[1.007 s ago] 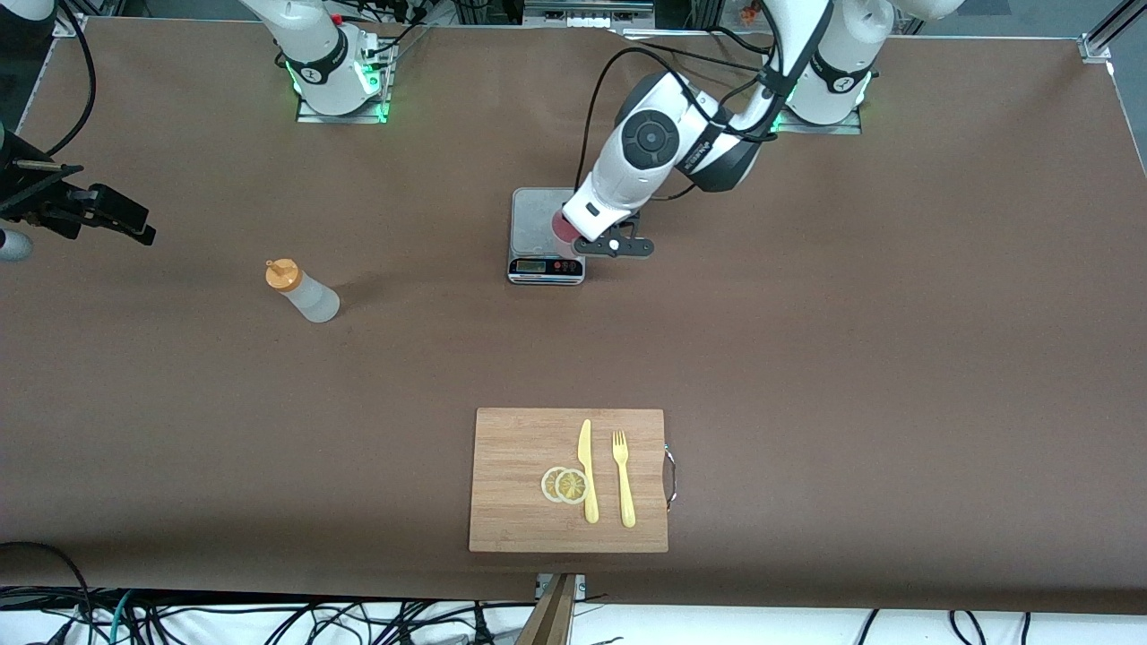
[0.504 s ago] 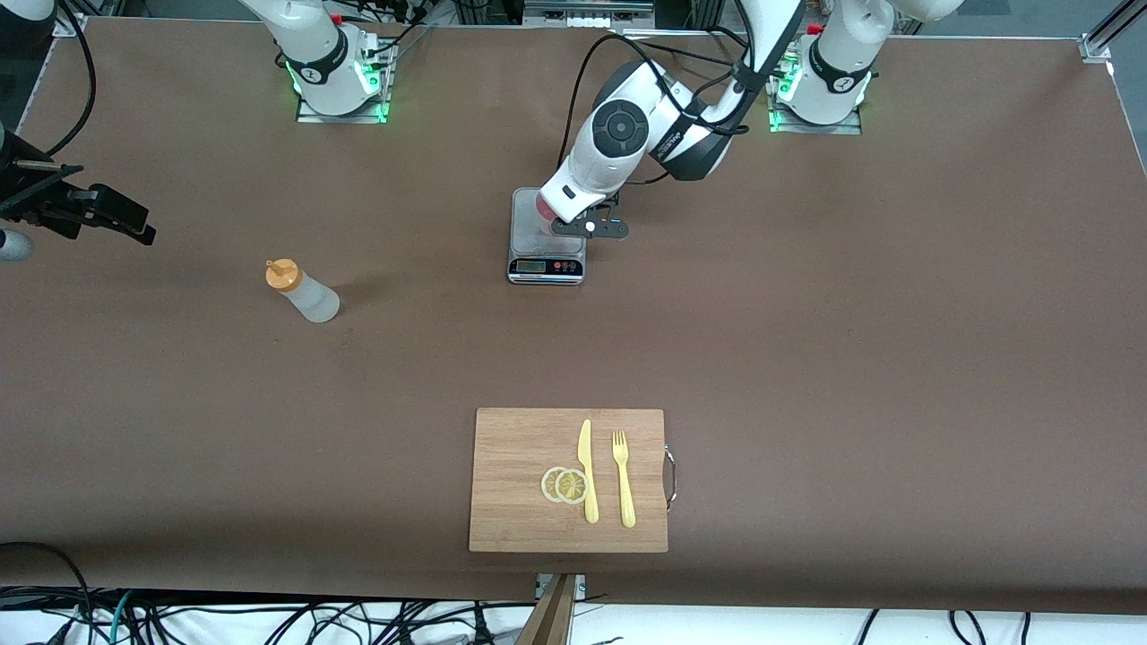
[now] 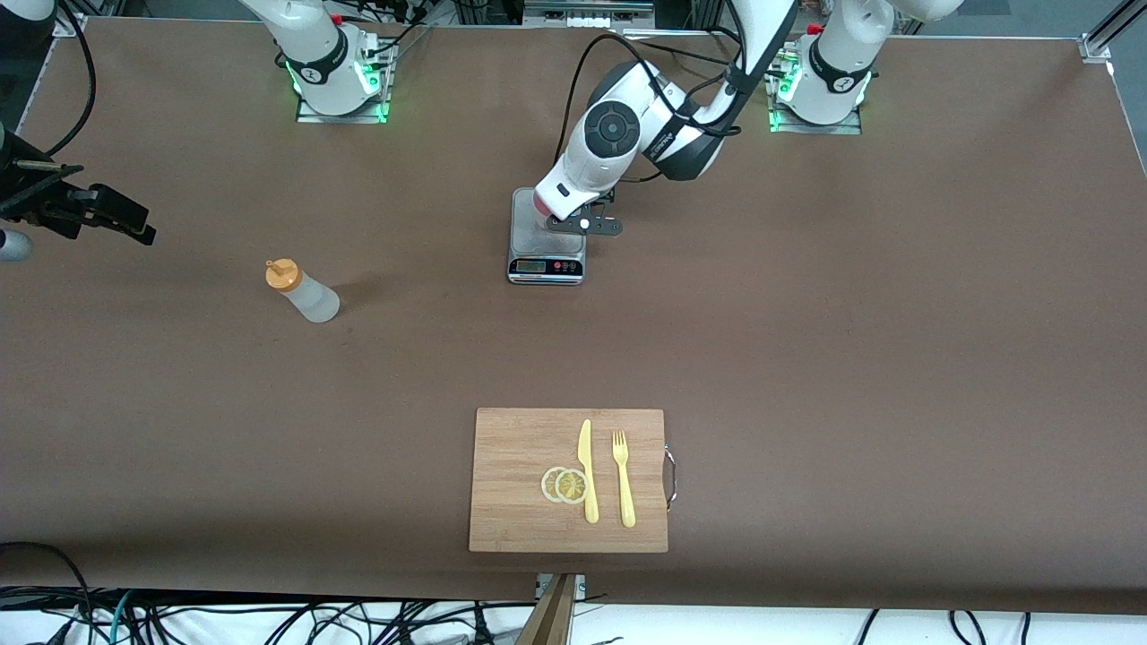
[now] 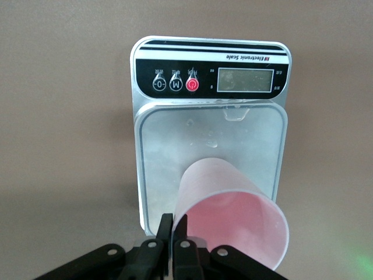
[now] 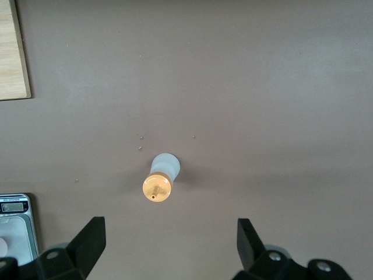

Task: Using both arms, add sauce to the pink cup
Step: 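Open the left gripper and raise it away from the cup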

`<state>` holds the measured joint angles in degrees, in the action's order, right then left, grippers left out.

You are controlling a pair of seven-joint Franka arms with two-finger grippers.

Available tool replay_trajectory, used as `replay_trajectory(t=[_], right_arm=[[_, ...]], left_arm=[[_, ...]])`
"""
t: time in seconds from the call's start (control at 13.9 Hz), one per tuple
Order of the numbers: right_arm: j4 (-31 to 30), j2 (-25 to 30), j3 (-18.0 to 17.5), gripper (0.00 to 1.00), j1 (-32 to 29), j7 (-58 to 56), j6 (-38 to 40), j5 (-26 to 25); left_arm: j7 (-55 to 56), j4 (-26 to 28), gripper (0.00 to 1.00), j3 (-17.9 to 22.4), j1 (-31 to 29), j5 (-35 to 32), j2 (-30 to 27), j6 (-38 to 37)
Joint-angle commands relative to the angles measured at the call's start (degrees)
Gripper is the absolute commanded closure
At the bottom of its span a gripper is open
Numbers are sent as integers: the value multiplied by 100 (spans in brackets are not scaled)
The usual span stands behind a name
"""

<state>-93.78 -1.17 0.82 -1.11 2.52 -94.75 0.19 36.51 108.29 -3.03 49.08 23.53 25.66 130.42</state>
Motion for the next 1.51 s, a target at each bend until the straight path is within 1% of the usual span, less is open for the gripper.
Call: replay_trajectory(t=[0.0, 0.07, 0.14, 0.22, 0.43, 0.58, 0.65, 0.72, 0.86, 0.94, 1.08, 1.3, 1.44], right_arm=[[-44, 55, 41, 0, 15, -85, 44, 77], [-44, 55, 41, 0, 15, -85, 44, 77], [-44, 55, 33, 0, 15, -85, 44, 77], [-44, 55, 33, 0, 15, -85, 44, 77], [-44, 55, 41, 0, 15, -85, 35, 77], [-44, 55, 41, 0, 15, -76, 35, 77], [-44, 55, 41, 0, 15, -85, 35, 77], [-44, 46, 41, 0, 15, -85, 44, 77], [-44, 20, 41, 0, 6, -120, 44, 77], [-44, 11, 41, 0, 6, -129, 44, 77], [-26, -85, 33, 0, -11, -138, 18, 95], [-26, -225, 24, 0, 6, -260, -9, 121], [9, -471, 6, 0, 15, -1160, 9, 121]], left_arm=[[6, -273, 40, 39, -56, 126, 185, -78], [6, -299, 40, 39, -91, 135, 168, -87], [6, -334, 37, 39, -100, 135, 168, -174], [6, -387, 29, 48, -126, 135, 168, -236], [6, -448, 29, 48, -161, 135, 150, -333], [6, -492, 25, 48, -179, 178, 106, -438], [6, -527, 14, 48, -197, 179, 63, -552], [6, -536, 0, 57, -214, 179, 19, -623], [-3, -563, 0, 57, -275, 179, -78, -807], [-12, -659, 0, 65, -328, 179, -105, -947], [-82, -966, 0, 135, -495, 170, -175, -1499], [-91, -1580, 0, 486, -758, 126, -386, -2518], [-82, -2037, 0, 715, -917, 64, -474, -3056]])
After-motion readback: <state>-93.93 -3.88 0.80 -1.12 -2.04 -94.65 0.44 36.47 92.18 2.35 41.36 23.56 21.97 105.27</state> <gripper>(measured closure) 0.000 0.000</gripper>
